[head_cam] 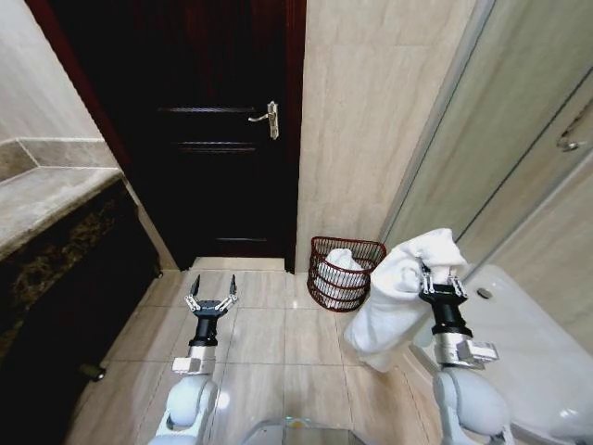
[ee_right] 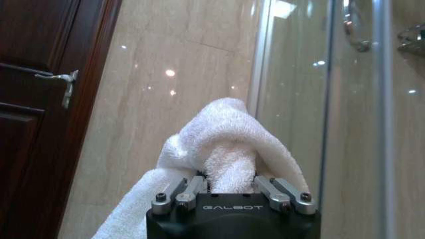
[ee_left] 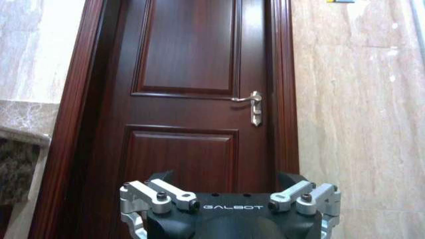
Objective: Discard the used towel into the hamper.
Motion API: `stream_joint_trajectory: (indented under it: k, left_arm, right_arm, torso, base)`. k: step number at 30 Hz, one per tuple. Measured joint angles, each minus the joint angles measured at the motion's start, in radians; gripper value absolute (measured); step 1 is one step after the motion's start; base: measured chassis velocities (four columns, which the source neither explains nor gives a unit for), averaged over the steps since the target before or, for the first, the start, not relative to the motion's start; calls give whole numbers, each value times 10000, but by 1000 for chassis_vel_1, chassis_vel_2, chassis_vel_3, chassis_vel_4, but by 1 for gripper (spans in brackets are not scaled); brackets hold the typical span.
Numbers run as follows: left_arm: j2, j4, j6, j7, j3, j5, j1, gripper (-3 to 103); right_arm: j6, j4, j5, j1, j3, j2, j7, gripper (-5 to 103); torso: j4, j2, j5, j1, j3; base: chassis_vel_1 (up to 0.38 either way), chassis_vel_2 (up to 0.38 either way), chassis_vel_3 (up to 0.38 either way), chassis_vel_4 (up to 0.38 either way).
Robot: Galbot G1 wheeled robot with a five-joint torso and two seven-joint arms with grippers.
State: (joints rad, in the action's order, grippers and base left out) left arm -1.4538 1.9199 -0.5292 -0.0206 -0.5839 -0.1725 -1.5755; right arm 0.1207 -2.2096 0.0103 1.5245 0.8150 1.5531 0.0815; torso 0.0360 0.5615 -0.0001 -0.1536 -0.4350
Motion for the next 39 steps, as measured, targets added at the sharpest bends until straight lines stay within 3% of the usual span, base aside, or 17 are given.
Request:
stream_joint_trajectory:
  k: [13, 17, 22, 31, 39]
  left_arm:
    - [20, -271, 61, -27, 2, 36, 275, 100]
    - [140, -578, -71, -51, 10, -106, 282, 100]
    - [34, -1066, -409, -51, -17, -101, 309, 100]
    - [-308, -1473, -952, 744, 41, 346, 220, 100]
    - [-209, -1508, -1083, 745, -72, 593, 46, 100]
  right_arm:
    - [-33, 494, 75, -402, -98, -86, -129, 27]
    - [-643, 589, 361, -1007, -305, -290, -278, 27]
    - [-1590, 795, 1185, -2226, -439, -905, -320, 27]
    - [-2958, 1345, 2961, -5364, -1022, -2195, -494, 27]
    - [-3465, 2289, 3864, -7970, -1909, -2879, -948, 27]
  torso:
    - [-1, 501, 3, -206, -290]
    - [-3, 596, 2, -246, -353]
    - [-2, 591, 4, -239, -344]
    - [-1, 545, 1, -223, -318]
    - [-3, 517, 2, -213, -302]
  base:
    - [-43, 101, 33, -96]
    - [-25, 89, 33, -87]
    - [-5, 6, 0, -13]
    - [0, 0, 0, 0]
    - [0, 0, 0, 0]
